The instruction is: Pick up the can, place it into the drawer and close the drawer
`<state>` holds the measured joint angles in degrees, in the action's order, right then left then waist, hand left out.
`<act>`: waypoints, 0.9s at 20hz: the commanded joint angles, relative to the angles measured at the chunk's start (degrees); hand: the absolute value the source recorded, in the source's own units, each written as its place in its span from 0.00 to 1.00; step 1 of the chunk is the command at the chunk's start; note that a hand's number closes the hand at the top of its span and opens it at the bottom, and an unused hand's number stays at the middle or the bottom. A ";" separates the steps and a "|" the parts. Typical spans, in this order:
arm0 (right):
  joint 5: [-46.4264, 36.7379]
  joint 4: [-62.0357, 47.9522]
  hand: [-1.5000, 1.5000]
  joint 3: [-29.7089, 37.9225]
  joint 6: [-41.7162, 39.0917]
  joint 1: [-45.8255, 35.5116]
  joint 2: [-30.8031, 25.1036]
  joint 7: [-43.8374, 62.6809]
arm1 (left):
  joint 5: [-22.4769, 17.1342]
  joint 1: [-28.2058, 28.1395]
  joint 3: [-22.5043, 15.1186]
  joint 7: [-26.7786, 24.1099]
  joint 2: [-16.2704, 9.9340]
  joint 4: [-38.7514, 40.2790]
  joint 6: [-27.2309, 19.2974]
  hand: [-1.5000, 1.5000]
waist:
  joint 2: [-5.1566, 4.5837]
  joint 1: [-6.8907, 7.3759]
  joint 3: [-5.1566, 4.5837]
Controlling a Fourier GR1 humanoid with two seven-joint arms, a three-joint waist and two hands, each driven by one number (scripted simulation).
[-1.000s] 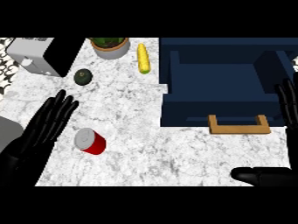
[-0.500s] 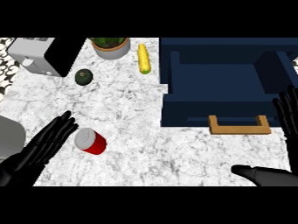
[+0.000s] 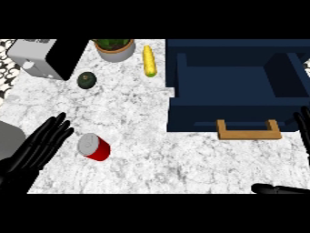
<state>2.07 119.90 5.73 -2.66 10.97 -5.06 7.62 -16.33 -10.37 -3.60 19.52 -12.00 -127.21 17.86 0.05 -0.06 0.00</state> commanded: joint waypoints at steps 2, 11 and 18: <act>2.49 -0.04 0.00 2.29 -3.31 4.82 0.11 -4.38 | 0.17 1.72 2.90 -2.73 0.98 6.36 2.10 0.00 | -0.01 -0.18 0.00; -0.94 -1.08 0.00 1.72 -3.08 2.68 1.39 -4.12 | 8.19 3.77 0.99 -9.55 4.51 15.25 4.03 0.00 | -0.05 -0.07 -0.01; 0.11 -4.21 0.00 3.95 -3.98 0.75 1.53 -4.91 | 11.99 3.83 0.44 -14.41 6.60 20.69 3.23 0.00 | -0.04 0.03 0.00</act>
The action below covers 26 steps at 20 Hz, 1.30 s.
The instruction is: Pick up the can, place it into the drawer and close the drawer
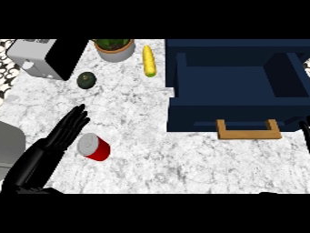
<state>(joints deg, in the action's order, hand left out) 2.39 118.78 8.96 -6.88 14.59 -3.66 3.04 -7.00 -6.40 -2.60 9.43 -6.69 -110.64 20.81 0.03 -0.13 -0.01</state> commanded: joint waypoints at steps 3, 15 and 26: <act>1.48 -4.62 0.00 3.38 -1.87 -3.69 -1.80 -1.80 | 2.16 0.00 2.31 -5.70 -0.05 5.84 1.00 0.00 | -0.02 0.12 0.00; -0.76 2.53 0.00 0.83 -1.71 -0.45 1.26 3.28 | 7.00 4.82 5.51 -17.57 -1.01 23.14 2.35 0.00 | -0.03 -0.09 -0.01; -0.15 -0.83 0.00 3.56 -4.00 0.33 1.50 -2.13 | 10.99 5.22 7.15 -24.76 -2.33 30.35 2.38 0.00 | 0.00 -0.03 0.01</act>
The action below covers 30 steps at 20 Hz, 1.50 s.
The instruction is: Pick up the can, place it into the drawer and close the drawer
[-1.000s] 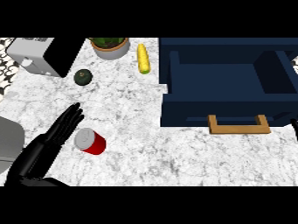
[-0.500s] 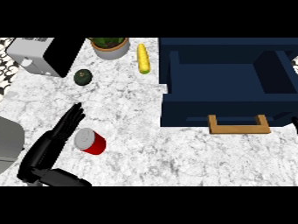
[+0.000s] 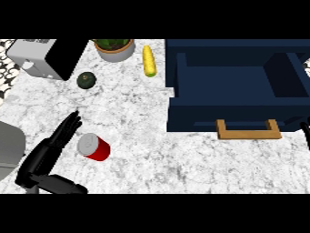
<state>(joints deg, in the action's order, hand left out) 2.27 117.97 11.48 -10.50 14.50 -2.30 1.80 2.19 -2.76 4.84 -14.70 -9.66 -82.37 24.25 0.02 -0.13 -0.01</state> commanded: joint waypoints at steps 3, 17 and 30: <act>0.87 -2.05 0.00 2.42 -1.33 -0.33 -0.72 -2.65 | 2.63 -1.34 0.36 -7.97 -0.13 7.87 0.52 0.00 | -0.01 -0.01 0.00; -1.97 4.26 0.00 -2.21 2.53 -0.56 2.20 3.95 | 6.11 5.94 0.62 -11.91 1.46 22.34 -2.77 0.00 | 0.00 -0.05 0.00; 1.53 4.38 0.00 2.57 0.56 -5.02 -0.72 9.52 | 5.69 11.11 2.95 -17.60 -1.36 31.81 -2.42 0.00 | -0.01 0.01 0.00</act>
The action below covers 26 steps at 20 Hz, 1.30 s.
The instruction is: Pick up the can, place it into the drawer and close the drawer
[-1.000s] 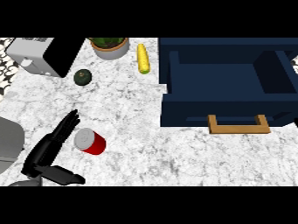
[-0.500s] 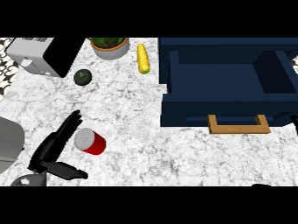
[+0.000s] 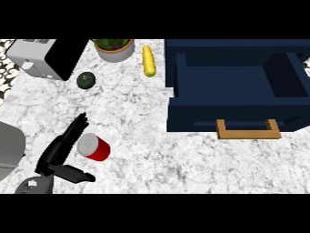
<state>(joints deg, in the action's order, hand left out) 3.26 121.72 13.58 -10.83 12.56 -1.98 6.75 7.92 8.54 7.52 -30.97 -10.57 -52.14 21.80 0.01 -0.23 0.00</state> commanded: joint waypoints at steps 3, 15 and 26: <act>-0.63 -3.56 0.00 1.08 -2.38 2.61 0.55 -6.12 | 1.14 5.60 -0.37 0.11 1.52 5.39 -2.79 0.00 | -0.02 -0.13 0.00; 1.73 -2.79 0.00 3.41 -2.34 0.92 -0.15 -4.64 | 1.70 7.31 -2.39 -0.79 3.02 7.29 -2.94 0.00 | -0.02 -0.08 0.00; 3.42 2.99 0.00 1.71 -0.19 0.98 -0.31 2.20 | -0.45 6.25 -4.66 1.17 7.62 2.66 -1.47 1.00 | 0.00 -0.02 -0.01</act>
<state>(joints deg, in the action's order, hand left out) 4.82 123.88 13.40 -11.43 15.47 -1.25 5.99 7.93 14.23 3.71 -29.53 -5.47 -49.55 20.64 0.04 -0.23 0.01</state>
